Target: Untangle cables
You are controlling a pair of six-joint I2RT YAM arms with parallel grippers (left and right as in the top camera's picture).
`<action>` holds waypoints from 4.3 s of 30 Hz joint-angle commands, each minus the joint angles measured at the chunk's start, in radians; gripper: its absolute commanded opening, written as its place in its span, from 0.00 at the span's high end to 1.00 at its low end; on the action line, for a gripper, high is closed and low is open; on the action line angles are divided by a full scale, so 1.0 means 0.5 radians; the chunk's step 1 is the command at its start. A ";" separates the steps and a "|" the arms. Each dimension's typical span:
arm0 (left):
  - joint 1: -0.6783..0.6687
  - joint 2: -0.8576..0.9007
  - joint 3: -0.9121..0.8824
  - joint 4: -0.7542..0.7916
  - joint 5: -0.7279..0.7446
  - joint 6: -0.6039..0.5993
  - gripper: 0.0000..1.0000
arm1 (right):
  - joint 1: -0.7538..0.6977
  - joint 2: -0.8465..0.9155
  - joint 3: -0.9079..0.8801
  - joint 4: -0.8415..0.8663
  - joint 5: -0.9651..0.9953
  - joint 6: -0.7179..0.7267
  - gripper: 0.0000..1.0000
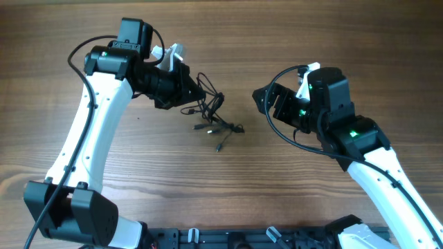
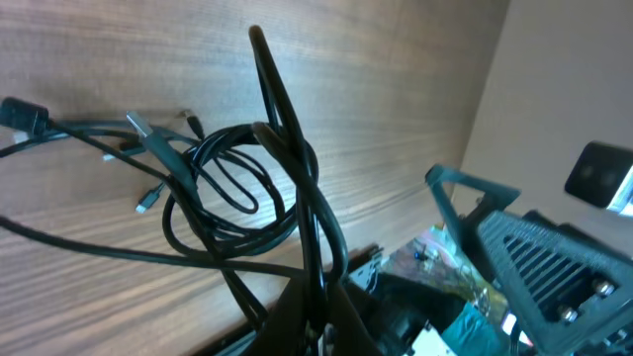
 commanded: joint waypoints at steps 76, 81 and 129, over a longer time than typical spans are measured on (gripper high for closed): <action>0.232 -0.031 -0.005 -0.306 -0.932 -0.338 0.40 | 0.076 0.437 0.043 1.138 -1.752 -0.033 0.96; 0.404 -0.034 -0.005 -0.381 0.578 0.861 0.37 | 0.031 0.437 0.043 0.868 -1.421 -0.182 0.96; -0.327 0.062 0.193 -0.246 -0.768 0.029 0.64 | 0.226 0.422 0.043 0.672 -1.121 -0.053 0.96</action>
